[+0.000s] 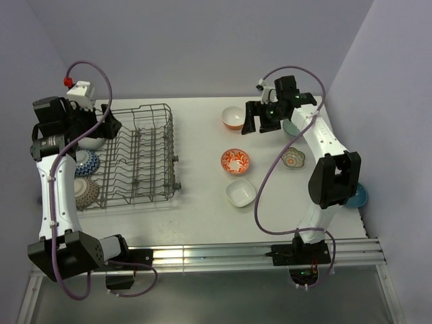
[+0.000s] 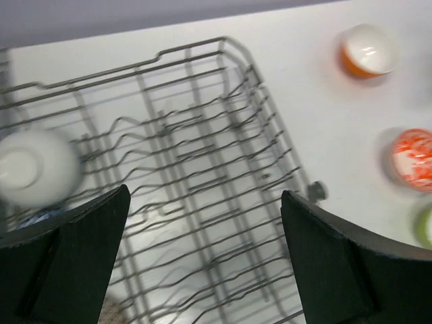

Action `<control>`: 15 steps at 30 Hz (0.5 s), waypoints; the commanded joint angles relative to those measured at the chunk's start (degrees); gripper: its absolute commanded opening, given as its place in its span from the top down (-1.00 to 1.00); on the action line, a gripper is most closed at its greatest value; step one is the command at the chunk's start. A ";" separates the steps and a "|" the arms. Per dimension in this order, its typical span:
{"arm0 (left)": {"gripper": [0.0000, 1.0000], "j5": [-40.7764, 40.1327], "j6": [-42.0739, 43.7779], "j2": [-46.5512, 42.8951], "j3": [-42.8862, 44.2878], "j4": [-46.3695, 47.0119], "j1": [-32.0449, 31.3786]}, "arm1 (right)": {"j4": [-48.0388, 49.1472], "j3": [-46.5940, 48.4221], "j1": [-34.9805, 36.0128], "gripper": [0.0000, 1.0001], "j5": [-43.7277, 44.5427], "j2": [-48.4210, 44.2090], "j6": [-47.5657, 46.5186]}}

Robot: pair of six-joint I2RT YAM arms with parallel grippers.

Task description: Load the bowls into the dish rack

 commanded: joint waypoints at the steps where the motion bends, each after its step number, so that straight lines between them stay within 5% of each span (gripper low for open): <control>1: -0.99 11.35 -11.59 -1.57 -3.05 12.07 -2.13 | 5.47 1.59 -1.41 -0.93 8.17 0.20 6.14; 10: -0.97 7.66 -19.88 2.90 -2.00 20.34 -8.29 | 15.33 8.96 -1.32 -0.65 17.87 10.65 21.09; 15: -0.96 7.31 -19.54 3.61 -1.82 20.35 -9.26 | 13.49 12.06 -1.23 -0.60 10.94 16.46 20.40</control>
